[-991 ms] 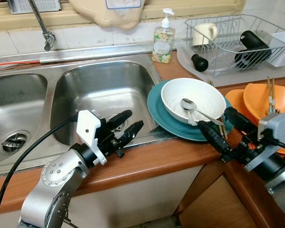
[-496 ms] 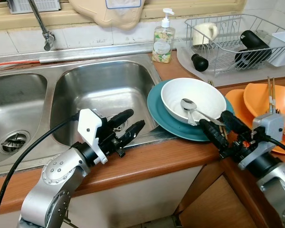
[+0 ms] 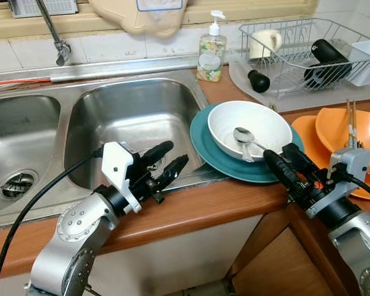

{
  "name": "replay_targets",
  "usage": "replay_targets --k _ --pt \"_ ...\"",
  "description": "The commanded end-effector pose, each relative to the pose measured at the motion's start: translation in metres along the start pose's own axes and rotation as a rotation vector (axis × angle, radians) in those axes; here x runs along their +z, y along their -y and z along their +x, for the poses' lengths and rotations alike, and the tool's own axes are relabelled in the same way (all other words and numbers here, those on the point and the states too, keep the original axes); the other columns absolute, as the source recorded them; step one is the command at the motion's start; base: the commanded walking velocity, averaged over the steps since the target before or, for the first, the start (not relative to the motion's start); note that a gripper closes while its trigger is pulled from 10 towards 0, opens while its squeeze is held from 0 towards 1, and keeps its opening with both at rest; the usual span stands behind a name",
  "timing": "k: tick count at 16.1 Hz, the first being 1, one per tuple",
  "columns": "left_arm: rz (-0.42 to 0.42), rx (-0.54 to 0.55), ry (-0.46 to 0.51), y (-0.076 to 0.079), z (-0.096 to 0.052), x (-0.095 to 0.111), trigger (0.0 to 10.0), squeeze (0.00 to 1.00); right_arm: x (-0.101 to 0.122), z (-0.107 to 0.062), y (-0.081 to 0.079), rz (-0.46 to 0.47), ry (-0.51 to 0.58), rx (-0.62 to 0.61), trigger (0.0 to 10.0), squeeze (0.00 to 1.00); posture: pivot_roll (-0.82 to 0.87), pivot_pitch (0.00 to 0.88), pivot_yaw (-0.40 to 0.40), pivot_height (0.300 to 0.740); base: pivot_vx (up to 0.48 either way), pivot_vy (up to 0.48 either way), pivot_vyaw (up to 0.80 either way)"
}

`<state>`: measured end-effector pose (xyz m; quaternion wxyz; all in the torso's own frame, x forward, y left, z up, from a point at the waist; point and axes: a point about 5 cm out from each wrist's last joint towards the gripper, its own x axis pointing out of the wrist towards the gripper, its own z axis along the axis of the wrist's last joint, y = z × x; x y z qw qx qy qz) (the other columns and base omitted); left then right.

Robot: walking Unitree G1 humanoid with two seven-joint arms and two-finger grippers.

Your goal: Kitchen organization

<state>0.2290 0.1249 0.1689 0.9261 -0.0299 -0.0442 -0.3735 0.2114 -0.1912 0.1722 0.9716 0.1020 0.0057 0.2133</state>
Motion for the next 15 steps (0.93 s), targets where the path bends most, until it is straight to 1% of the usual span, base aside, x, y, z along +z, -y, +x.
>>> replay_targets --k 1,3,6,11,13,14,15 --pt "0.001 0.001 -0.017 0.001 0.000 -0.003 10.0 0.00 -0.001 0.002 0.000 0.012 0.000 0.010 0.0 0.00 -0.07 0.000 0.029 0.740 0.000 0.000 0.00" --pt "0.003 0.008 -0.021 0.001 0.000 -0.004 10.0 0.00 -0.001 0.003 0.000 0.013 0.003 0.008 0.0 0.00 -0.07 0.000 0.030 0.740 0.000 0.000 0.00" --pt "0.039 -0.003 -0.025 0.002 0.003 -0.004 10.0 0.00 0.000 0.005 0.001 0.006 0.018 0.001 0.0 0.00 -0.07 0.000 0.032 0.740 0.000 0.000 0.00" --pt "0.049 -0.009 -0.024 0.002 0.004 -0.003 10.0 0.00 0.003 0.004 0.005 -0.010 0.029 -0.016 0.0 0.00 -0.07 0.000 0.035 0.740 0.000 0.000 0.00" --pt "0.054 -0.012 -0.024 0.003 0.004 -0.004 10.0 0.00 0.008 0.004 0.006 -0.046 0.031 -0.013 0.0 0.00 -0.07 0.000 0.034 0.740 0.000 0.000 0.00" --pt "0.054 -0.012 -0.024 0.003 0.004 -0.004 10.0 0.00 0.008 0.004 0.006 -0.046 0.031 -0.013 0.0 0.00 -0.07 0.000 0.034 0.740 0.000 0.000 0.00" --pt "0.060 -0.014 -0.026 0.003 0.004 -0.003 10.0 0.00 0.014 0.005 0.008 -0.074 0.040 -0.020 0.0 0.00 -0.07 0.000 0.036 0.740 0.000 0.000 0.00"
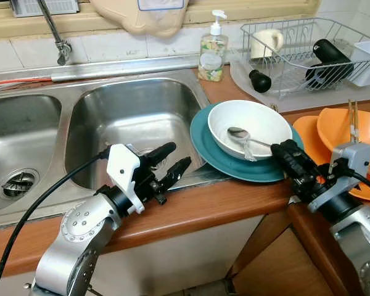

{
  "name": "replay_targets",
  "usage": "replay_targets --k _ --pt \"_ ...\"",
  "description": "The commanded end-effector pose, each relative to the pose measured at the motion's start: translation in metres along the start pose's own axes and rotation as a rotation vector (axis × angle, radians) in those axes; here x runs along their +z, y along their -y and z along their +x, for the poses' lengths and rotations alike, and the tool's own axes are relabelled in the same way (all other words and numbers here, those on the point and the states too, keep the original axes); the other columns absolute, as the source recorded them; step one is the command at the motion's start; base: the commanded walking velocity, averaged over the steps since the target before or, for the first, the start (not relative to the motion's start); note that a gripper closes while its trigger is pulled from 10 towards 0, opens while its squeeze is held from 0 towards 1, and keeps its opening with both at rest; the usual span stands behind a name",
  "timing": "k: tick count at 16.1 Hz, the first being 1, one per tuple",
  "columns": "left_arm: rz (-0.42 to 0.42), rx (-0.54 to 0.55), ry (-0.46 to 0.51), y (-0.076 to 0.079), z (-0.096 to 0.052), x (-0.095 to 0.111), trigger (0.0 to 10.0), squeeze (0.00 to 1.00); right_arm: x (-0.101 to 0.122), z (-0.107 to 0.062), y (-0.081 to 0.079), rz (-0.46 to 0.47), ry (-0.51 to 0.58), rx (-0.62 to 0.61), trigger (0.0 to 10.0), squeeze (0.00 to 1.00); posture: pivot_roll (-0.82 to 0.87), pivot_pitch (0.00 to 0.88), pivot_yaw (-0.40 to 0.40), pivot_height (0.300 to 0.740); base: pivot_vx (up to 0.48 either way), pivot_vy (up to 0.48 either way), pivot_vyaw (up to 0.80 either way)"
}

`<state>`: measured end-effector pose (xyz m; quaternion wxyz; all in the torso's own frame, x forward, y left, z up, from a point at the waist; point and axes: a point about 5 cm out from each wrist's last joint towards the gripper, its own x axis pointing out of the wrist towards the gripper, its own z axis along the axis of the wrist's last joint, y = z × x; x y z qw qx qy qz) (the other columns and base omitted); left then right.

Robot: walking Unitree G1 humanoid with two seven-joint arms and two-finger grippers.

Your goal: Kitchen organization

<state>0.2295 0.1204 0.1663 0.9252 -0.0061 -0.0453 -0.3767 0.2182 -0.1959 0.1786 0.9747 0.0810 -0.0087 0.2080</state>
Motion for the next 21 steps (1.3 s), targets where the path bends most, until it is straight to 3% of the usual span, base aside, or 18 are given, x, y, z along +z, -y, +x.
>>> replay_targets --k 1,3,5,6,11,12,13,14,15,16,17,21 --pt "0.022 -0.006 -0.009 0.000 0.001 0.000 10.0 0.00 0.010 0.001 0.004 -0.043 0.029 -0.016 0.0 0.00 -0.07 0.000 0.037 0.740 0.000 0.000 0.00" --pt "0.043 -0.002 -0.008 -0.002 0.003 0.002 10.0 0.00 0.017 0.002 0.006 -0.056 0.051 -0.024 0.0 0.00 -0.07 0.000 0.037 0.740 0.000 0.000 0.00" --pt "0.186 0.007 -0.002 -0.010 0.011 0.013 10.0 0.00 0.036 0.010 0.001 -0.083 0.117 0.000 0.0 0.00 -0.06 0.000 0.034 0.740 0.000 0.000 0.00" --pt "0.340 -0.002 0.026 -0.015 0.022 0.026 10.0 0.00 0.048 0.021 -0.011 -0.093 0.154 0.066 0.0 0.00 -0.06 0.000 0.033 0.740 0.000 0.000 0.00" --pt "0.567 -0.034 0.069 -0.019 0.042 0.043 10.0 0.00 0.051 0.039 -0.033 -0.124 0.114 0.186 0.0 0.00 -0.06 0.000 0.037 0.740 0.000 0.000 0.00" --pt "0.611 -0.042 0.076 -0.020 0.047 0.044 7.2 0.00 0.049 0.045 -0.042 -0.134 0.087 0.234 0.0 0.00 -0.06 0.000 0.039 0.740 0.000 0.000 0.00" --pt "0.627 -0.045 0.078 -0.020 0.049 0.044 7.2 0.00 0.049 0.047 -0.045 -0.137 0.076 0.251 0.0 0.00 -0.06 0.000 0.039 0.740 0.000 0.000 0.00" --pt "0.643 -0.059 0.081 -0.020 0.051 0.043 3.3 0.00 0.047 0.050 -0.051 -0.139 0.063 0.279 0.0 0.00 -0.06 0.000 0.038 0.740 0.000 0.000 0.00" --pt "0.671 -0.057 0.082 -0.021 0.054 0.043 3.1 0.00 0.046 0.053 -0.056 -0.137 0.055 0.298 0.0 0.00 -0.06 0.000 0.040 0.740 0.000 0.000 0.00" --pt "0.712 -0.036 0.093 -0.023 0.057 0.045 8.5 0.00 0.044 0.054 -0.061 -0.142 0.042 0.315 0.0 0.00 -0.06 0.000 0.043 0.740 0.000 0.000 0.00" --pt "0.739 -0.019 0.112 -0.024 0.058 0.047 10.0 0.00 0.043 0.055 -0.063 -0.145 0.034 0.321 0.0 0.00 -0.06 0.000 0.042 0.740 0.000 0.000 0.00" --pt "0.797 -0.041 0.103 -0.025 0.060 0.044 10.0 0.00 0.044 0.058 -0.068 -0.141 0.030 0.336 0.0 0.00 -0.06 0.000 0.036 0.740 0.000 0.000 0.00"
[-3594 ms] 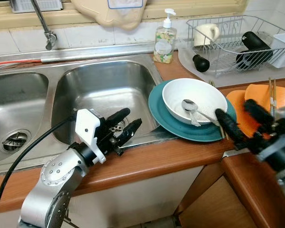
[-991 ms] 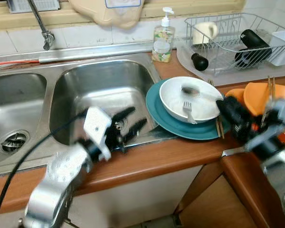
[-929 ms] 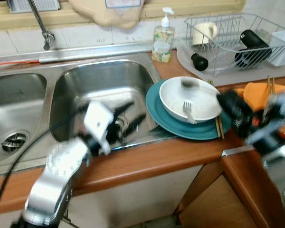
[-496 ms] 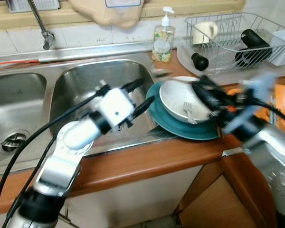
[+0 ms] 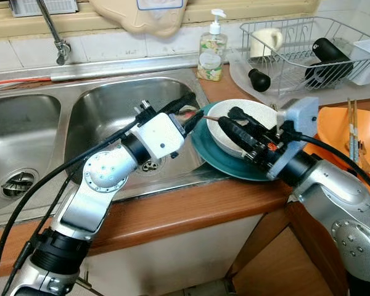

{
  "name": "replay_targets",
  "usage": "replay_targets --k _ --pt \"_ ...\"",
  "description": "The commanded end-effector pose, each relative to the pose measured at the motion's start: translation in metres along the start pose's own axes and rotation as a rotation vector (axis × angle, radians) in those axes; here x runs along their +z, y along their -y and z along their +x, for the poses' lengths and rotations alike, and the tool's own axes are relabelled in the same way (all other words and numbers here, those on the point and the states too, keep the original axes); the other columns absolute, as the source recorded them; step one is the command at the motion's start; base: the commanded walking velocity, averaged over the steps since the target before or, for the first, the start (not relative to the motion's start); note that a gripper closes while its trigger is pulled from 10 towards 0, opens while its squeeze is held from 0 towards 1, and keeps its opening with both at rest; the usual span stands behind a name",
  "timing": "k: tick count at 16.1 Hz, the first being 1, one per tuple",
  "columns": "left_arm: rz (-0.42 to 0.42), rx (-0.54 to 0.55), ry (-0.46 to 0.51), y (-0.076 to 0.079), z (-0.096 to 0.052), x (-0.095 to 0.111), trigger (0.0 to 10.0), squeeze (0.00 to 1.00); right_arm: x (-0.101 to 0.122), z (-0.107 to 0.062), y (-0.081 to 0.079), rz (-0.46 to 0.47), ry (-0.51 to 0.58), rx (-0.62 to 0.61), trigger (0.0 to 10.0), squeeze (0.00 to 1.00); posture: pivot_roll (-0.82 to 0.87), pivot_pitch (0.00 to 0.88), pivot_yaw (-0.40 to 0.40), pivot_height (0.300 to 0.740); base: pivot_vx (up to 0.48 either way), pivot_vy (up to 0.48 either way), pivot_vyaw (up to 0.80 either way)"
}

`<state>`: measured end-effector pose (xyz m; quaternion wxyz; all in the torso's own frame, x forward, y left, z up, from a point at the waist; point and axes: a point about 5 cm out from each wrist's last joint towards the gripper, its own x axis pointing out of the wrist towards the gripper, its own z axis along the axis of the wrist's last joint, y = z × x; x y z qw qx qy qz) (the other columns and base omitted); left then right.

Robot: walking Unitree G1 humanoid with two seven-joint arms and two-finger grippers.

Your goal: Kitchen organization

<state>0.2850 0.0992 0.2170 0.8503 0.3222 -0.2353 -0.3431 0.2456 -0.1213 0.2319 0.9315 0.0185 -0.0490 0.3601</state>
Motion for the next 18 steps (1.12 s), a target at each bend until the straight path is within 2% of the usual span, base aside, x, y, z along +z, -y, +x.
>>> replay_targets --k 1,2,3,4,5,8,12,17,18 --pt "0.025 -0.023 -0.004 0.002 0.001 -0.001 10.0 0.00 0.003 0.002 -0.004 -0.012 0.000 0.014 0.0 0.00 -0.06 0.000 0.035 0.740 0.000 0.000 0.00" --pt "0.039 -0.034 0.004 0.003 0.001 -0.001 7.6 0.00 0.004 0.003 -0.004 -0.017 -0.001 0.007 0.0 0.00 -0.06 0.000 0.035 0.740 0.000 0.000 0.00" --pt "0.040 -0.049 0.012 0.006 0.000 -0.001 6.7 0.00 0.003 0.005 -0.003 -0.024 -0.004 -0.002 0.0 0.00 -0.06 0.000 0.036 0.740 0.000 0.000 0.00" --pt "0.037 -0.057 0.015 0.007 0.000 -0.001 6.7 0.00 0.003 0.005 -0.003 -0.027 -0.005 -0.006 0.0 0.00 -0.06 0.000 0.037 0.740 0.000 0.000 0.00" --pt "0.038 -0.076 0.011 0.009 -0.002 -0.001 10.0 0.00 0.002 0.007 -0.003 -0.032 -0.009 -0.015 0.0 0.00 -0.06 0.000 0.039 0.740 0.000 0.000 0.00" --pt "0.078 -0.103 -0.008 0.009 -0.003 -0.006 10.0 0.00 0.004 0.010 -0.006 -0.030 -0.004 -0.008 0.0 0.00 -0.06 0.000 0.045 0.740 0.000 0.000 0.00" --pt "0.132 -0.066 -0.011 0.003 0.000 -0.005 10.0 0.00 0.003 0.010 -0.013 -0.031 -0.016 0.023 0.0 0.00 -0.06 0.000 0.046 0.740 0.000 0.000 0.00" --pt "0.140 -0.048 -0.006 0.002 0.001 -0.005 10.0 0.00 -0.003 0.010 -0.020 -0.022 -0.055 0.048 0.0 0.00 -0.06 0.000 0.051 0.740 0.000 0.000 0.00" --pt "0.128 -0.081 -0.021 0.005 0.001 -0.008 4.7 0.00 -0.002 0.010 -0.021 -0.017 -0.049 0.046 0.0 0.00 -0.06 0.000 0.056 0.740 0.000 0.000 0.00"
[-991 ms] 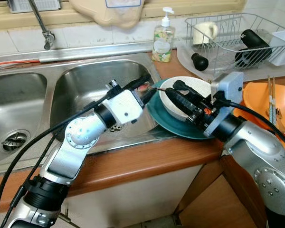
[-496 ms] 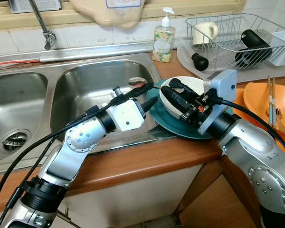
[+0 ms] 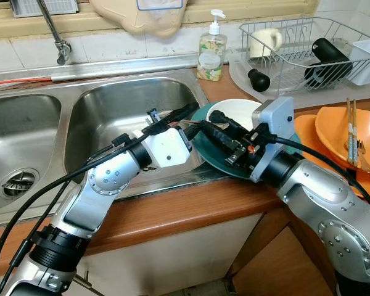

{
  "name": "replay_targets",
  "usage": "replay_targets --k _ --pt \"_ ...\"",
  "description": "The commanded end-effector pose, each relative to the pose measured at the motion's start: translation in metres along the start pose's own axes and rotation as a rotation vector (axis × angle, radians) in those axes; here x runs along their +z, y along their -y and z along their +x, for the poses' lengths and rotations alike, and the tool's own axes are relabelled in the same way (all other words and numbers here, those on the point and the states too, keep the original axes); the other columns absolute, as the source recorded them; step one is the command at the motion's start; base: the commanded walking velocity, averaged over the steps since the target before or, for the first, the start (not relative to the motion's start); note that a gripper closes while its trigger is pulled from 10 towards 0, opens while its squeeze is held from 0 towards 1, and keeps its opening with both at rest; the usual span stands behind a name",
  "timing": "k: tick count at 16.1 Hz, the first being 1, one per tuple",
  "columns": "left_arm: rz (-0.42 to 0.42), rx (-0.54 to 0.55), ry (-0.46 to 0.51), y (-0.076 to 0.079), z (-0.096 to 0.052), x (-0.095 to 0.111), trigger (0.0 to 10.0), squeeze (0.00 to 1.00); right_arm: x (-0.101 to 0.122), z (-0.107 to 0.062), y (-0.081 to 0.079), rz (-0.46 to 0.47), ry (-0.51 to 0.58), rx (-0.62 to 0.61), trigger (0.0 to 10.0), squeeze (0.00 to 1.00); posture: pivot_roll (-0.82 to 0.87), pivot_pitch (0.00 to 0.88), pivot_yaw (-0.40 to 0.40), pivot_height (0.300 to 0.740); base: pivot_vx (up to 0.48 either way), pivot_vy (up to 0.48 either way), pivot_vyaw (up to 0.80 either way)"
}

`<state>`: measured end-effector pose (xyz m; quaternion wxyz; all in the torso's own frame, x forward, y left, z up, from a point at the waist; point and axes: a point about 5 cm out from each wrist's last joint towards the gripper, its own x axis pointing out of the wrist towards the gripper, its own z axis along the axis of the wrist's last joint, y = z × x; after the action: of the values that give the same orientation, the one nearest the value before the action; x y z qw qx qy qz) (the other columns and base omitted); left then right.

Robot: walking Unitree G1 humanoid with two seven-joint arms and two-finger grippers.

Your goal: Kitchen organization

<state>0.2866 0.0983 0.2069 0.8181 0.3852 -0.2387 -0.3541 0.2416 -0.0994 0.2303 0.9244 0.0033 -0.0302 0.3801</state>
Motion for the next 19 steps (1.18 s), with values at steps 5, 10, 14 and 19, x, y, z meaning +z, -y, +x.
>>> replay_targets --k 5,10,14,19 --pt "0.029 -0.002 -0.045 -0.005 0.000 -0.007 0.0 0.00 0.005 -0.001 -0.001 0.003 0.017 -0.018 0.0 0.00 -0.07 0.000 0.061 0.740 0.000 0.000 0.00" --pt "0.084 0.025 -0.081 -0.011 -0.002 -0.011 0.0 0.00 0.007 0.000 0.000 0.007 0.029 -0.026 0.0 0.00 -0.07 0.000 0.061 0.740 0.000 0.000 0.00" --pt "0.120 0.057 -0.100 -0.017 -0.002 -0.014 0.0 0.00 0.010 0.001 0.001 0.026 0.054 -0.036 10.0 1.00 -0.06 0.000 0.059 0.740 0.000 0.000 0.00" --pt "0.147 0.049 -0.265 -0.030 -0.015 -0.041 0.0 0.00 0.010 -0.009 0.010 -0.049 0.013 -0.083 10.0 0.00 -0.07 0.000 0.070 0.740 0.000 0.000 0.00"
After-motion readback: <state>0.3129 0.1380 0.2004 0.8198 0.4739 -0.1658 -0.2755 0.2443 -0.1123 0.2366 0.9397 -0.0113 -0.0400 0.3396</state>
